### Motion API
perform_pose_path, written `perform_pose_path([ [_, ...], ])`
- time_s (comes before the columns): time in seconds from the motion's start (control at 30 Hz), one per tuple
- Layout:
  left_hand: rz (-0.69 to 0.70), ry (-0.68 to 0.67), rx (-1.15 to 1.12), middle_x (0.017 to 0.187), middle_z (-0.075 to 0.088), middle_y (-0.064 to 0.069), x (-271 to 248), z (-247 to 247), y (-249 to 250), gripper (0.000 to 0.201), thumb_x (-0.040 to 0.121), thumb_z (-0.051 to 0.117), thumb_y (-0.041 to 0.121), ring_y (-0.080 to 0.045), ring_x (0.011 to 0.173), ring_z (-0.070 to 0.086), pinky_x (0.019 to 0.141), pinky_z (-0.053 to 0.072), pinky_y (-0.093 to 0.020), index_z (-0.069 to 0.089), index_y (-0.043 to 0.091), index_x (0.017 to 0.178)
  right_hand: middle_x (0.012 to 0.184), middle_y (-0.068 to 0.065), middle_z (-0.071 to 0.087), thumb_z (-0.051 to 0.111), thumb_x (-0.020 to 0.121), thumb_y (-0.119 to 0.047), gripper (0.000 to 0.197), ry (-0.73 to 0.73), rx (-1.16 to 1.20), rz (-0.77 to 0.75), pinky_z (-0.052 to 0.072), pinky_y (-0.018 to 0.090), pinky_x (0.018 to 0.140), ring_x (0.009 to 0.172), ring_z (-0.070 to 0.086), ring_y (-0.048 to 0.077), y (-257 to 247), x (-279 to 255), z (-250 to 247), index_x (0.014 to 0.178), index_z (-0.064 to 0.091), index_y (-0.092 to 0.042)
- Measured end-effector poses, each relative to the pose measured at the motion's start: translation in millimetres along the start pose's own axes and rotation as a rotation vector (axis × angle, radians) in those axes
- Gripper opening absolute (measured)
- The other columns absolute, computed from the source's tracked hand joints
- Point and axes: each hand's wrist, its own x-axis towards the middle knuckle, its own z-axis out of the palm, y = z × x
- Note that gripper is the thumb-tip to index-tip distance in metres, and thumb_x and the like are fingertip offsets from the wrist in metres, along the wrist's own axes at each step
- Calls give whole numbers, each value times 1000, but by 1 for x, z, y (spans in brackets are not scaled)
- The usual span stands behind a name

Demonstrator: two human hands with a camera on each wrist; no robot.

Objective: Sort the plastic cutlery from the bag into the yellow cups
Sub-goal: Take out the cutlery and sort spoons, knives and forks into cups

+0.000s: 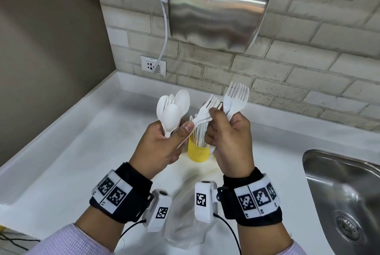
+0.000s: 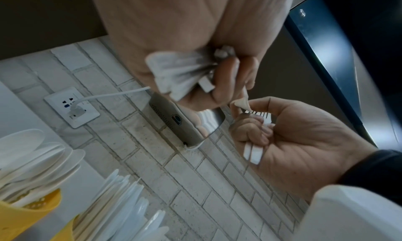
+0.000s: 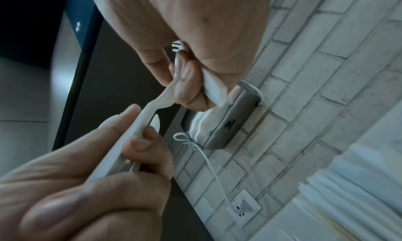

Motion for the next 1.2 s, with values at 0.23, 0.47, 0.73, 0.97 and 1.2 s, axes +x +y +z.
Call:
perform_pose_path([
  [0.23,91,2,40,58,49,3,-1,12,3,15,94,63,32,-15,42,32,43,26,-21,72,29,82,61,0,53,60,95,-25,26,-201,94,171,27,22,44,42,38,7,0,-9,7,102,66,0],
  [0.47,132,13,193,50,49,-11,-6,17,0,30,98,58,43,-20,41,39,46,35,-24,70,17,90,71,20,54,47,107,-27,33,-79,174,139,44,33,53,58,52,30,-3,-10,7,90,58,-2],
  [0.73,175,107,295,60,45,15,-1,10,-8,28,95,64,44,-8,51,39,54,34,-23,56,26,76,66,6,45,39,110,-27,29,58,423,-54,47,31,56,50,45,21,-34,-2,-9,86,47,-14],
  [0.97,239,22,370,64,52,15,-2,8,-2,13,98,62,38,-8,57,45,56,39,-24,60,41,85,47,-15,38,63,100,-22,24,-103,-214,-199,29,18,42,39,30,4,-49,-12,-13,80,59,-9],
  [1.2,137,-44,328,67,47,17,-1,4,-7,11,89,55,21,-9,59,44,60,36,-28,52,29,95,47,-14,50,69,96,-12,15,-225,-470,-141,33,13,49,42,40,2,-40,-15,-12,81,72,-10],
])
